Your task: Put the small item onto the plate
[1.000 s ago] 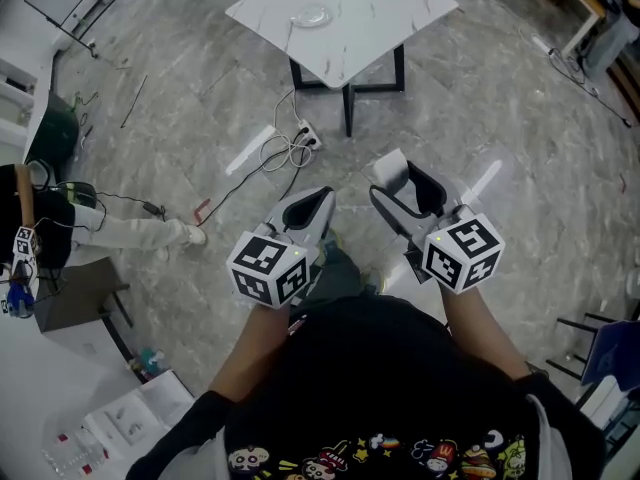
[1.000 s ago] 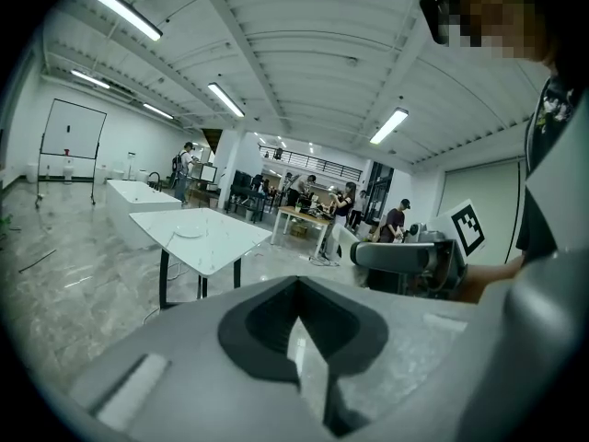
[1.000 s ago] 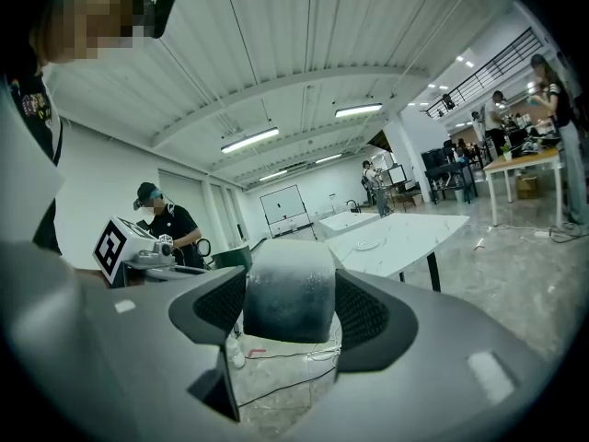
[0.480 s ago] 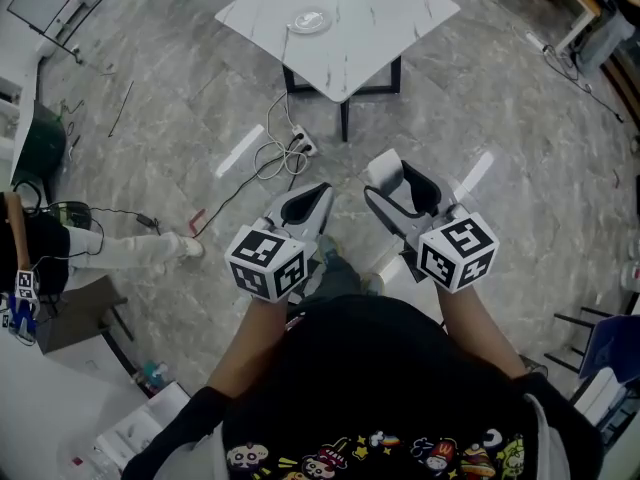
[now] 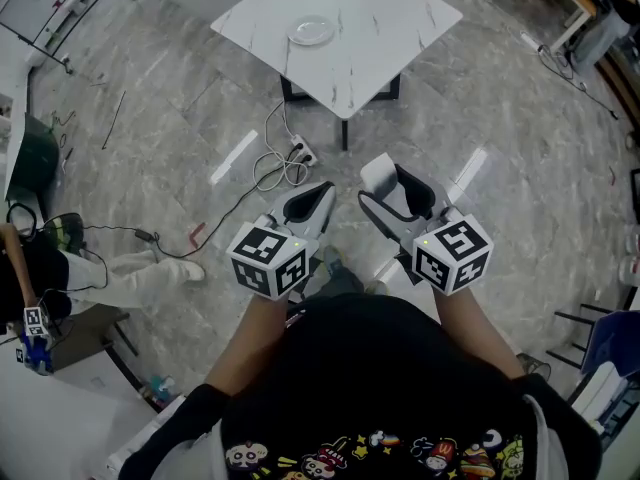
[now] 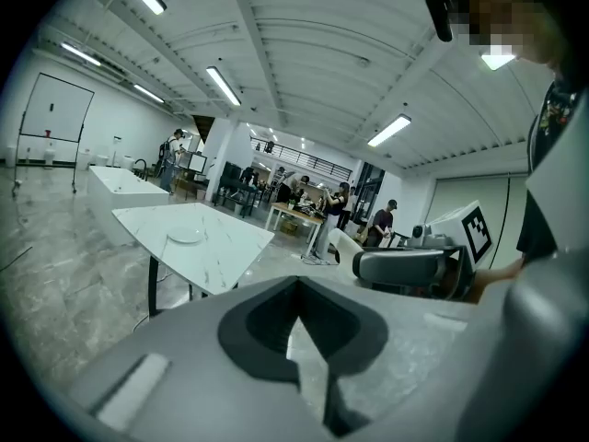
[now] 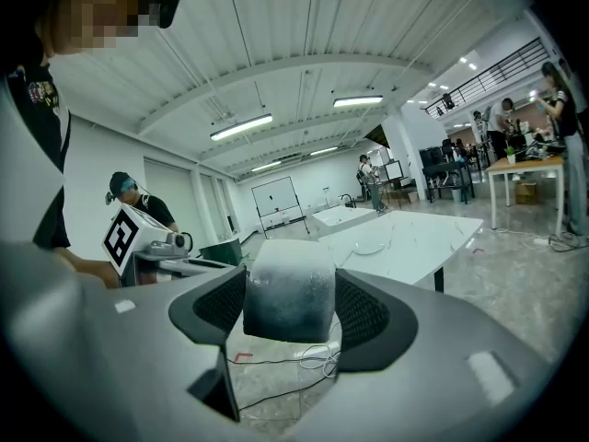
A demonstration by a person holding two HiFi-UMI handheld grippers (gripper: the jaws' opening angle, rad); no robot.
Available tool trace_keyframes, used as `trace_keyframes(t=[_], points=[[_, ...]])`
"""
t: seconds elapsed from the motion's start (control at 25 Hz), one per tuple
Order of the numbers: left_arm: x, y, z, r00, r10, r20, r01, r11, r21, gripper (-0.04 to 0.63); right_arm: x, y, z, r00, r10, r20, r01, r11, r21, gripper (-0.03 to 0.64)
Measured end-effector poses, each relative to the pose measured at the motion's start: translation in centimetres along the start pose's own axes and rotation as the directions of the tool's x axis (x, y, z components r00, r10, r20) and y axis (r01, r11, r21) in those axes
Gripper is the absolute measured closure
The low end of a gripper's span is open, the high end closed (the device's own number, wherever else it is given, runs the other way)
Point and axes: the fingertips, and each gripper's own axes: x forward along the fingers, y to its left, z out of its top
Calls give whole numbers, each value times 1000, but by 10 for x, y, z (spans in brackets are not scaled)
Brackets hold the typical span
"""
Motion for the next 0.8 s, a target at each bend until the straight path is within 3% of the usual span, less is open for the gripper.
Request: trace_keyframes(t=[0.8], points=[[-13,81,17,999,-41,6,41,999,5,595,84,16,12,998,-54,-34,53,998,-34,288]])
